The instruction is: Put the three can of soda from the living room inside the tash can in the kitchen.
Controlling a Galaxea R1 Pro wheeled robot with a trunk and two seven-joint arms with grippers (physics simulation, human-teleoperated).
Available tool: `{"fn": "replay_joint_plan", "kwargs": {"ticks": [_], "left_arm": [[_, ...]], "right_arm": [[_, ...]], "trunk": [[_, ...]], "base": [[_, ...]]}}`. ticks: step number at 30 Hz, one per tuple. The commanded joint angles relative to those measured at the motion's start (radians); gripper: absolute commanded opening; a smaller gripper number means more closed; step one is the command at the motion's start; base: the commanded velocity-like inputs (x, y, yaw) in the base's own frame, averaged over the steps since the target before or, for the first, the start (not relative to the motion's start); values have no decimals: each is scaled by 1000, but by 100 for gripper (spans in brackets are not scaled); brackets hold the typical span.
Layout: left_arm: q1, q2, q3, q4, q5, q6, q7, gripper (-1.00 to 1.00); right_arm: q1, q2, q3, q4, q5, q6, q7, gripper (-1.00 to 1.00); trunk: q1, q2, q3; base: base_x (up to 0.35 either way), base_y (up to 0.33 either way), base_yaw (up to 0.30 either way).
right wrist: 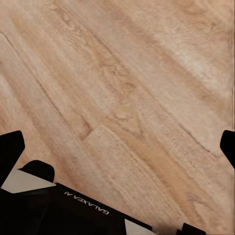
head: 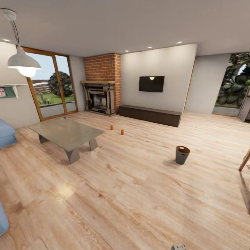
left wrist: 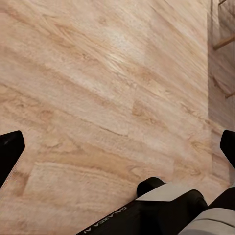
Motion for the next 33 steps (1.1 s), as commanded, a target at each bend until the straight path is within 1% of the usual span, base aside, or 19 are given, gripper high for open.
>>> {"fn": "replay_joint_plan", "kwargs": {"ticks": [1, 33], "left_arm": [[0, 0, 0, 0, 0, 0, 0, 100], [0, 0, -2, 0, -1, 0, 5, 100]], "right_arm": [[0, 0, 0, 0, 0, 0, 0, 100], [0, 0, 0, 0, 0, 0, -1, 100]], "trunk": [[0, 0, 0], [0, 0, 0]], "base": [[344, 0, -267], [344, -7, -267]]}}
